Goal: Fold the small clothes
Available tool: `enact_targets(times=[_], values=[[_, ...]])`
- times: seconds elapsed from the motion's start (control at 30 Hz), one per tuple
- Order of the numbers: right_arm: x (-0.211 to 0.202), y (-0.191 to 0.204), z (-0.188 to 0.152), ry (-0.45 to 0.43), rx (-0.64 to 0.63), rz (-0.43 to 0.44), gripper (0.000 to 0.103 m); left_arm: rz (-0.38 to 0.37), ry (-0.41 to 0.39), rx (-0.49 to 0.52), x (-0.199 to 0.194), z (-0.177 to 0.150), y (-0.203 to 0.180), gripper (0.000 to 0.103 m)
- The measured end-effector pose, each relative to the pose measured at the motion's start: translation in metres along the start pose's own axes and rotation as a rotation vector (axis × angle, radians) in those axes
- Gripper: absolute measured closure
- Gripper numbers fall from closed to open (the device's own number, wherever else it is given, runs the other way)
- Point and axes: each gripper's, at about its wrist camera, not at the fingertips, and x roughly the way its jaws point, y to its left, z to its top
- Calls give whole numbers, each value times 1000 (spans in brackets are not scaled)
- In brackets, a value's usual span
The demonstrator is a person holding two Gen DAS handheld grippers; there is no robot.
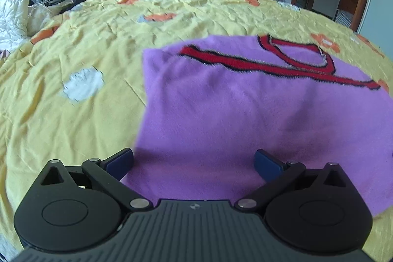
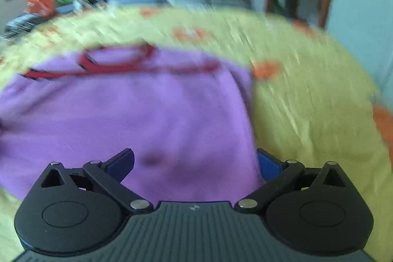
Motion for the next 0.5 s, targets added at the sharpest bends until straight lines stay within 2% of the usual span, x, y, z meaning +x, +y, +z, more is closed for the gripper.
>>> enact_targets(times=[0.03,0.1,0.17,0.33,0.5], values=[[-10,12,0,-53,-7,14,0,10,-3,7,3,5,5,0],[-25,44,-5,-116,-23,117,0,39,-1,29,11,17,16,0],[-26,89,-8,-86,-174,206,0,67,-7,56,20,31,24,0],[-36,185,-21,-151,-368,295,0,85,-1,79,44,60,44,0],[-31,250,-35,-184,-564,292,0,38,11,83,64,74,52,0]])
